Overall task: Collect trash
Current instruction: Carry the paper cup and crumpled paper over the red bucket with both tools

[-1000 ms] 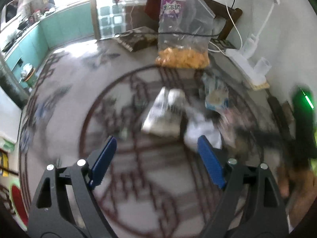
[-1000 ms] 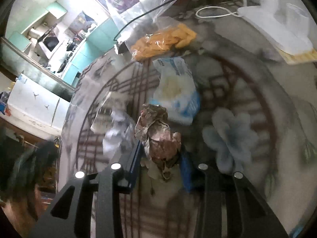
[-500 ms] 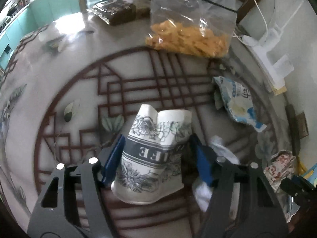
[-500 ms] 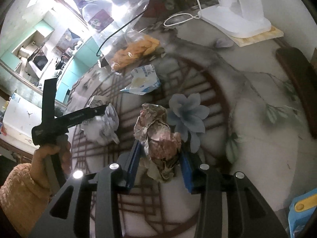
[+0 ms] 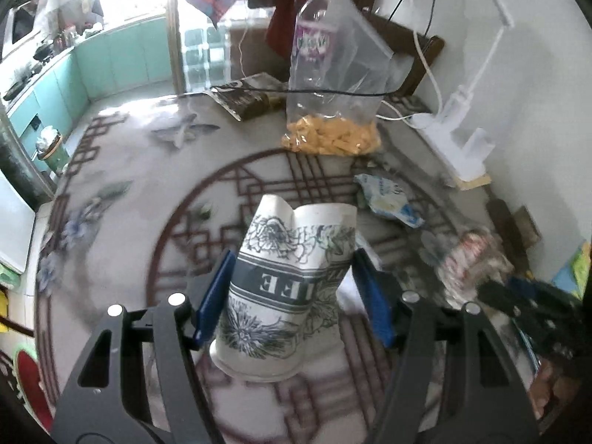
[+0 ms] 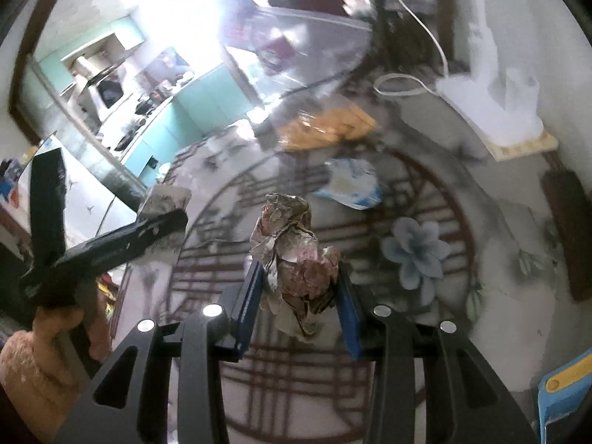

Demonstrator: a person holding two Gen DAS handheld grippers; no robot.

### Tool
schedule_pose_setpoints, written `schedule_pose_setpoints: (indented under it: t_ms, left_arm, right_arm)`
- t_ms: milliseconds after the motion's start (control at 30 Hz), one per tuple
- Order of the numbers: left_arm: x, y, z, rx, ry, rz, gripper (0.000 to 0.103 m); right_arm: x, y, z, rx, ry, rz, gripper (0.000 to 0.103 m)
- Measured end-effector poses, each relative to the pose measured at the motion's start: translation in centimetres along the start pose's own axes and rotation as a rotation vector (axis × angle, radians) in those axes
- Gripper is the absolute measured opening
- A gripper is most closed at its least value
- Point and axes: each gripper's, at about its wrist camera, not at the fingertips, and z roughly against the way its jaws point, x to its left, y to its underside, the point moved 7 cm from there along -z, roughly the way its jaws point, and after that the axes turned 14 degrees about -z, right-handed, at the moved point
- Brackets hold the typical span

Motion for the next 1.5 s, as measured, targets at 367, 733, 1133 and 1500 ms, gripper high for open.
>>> schedule_pose_setpoints:
  t_ms: [367, 733, 1133, 1500]
  left_arm:
    - [0.2, 5.9, 9.5, -0.047, -0.089, 0.078, 0.063]
    - [0.9, 8.4, 14.8, -0.103, -0.161, 0.093, 0.063]
    - [3.5, 11.0, 17.3, -0.114, -0.213, 0.138, 0.063]
    - [6.8, 13.7, 18.6, -0.112, -0.233, 0.183, 0.063]
  right_arm:
    - [5.5, 4.0, 3.8, -0.026, -0.063, 0.089, 0.038]
    - [10.3, 6.2, 5.9, -0.048, -0.114, 0.189, 0.038]
    - [13.3, 8.1, 5.3, -0.024, -0.148, 0.245, 0.038]
    - [16.5, 10.0, 4.1, -0.004, -0.156, 0.280, 0.038]
